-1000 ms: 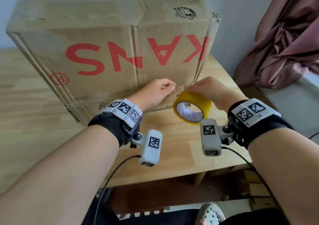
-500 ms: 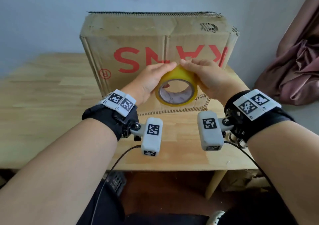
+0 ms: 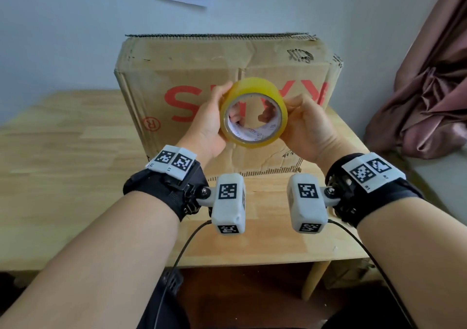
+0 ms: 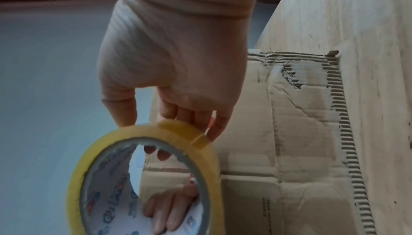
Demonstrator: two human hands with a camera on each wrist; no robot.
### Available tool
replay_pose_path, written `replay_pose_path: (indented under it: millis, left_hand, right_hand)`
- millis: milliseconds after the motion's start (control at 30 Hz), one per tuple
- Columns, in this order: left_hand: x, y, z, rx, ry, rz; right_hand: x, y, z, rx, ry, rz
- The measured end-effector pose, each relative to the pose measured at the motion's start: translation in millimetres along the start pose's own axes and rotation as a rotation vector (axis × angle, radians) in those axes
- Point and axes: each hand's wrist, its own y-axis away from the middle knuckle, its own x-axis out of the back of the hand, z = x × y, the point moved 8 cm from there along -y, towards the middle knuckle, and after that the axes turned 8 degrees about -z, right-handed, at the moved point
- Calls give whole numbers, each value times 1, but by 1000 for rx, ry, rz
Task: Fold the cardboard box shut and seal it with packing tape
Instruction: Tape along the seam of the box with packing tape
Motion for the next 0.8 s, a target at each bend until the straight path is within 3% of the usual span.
replay_pose_path:
  millis: [167,467,600,800]
  left_hand:
    - [4,-1,6,-78,-211,-53]
    - [1,7,16,-85,-459,-112]
    - [-11,8,23,-181,-702,-144]
    - [-15,10,26,-309,-682,-137]
  right_hand:
    - [-2,-3,-4,-2,41,29]
    - [3,-6,-2,-23,148,113]
    - [-8,-6,-5,34,284,38]
    - [-4,-3,-13,111,218,177]
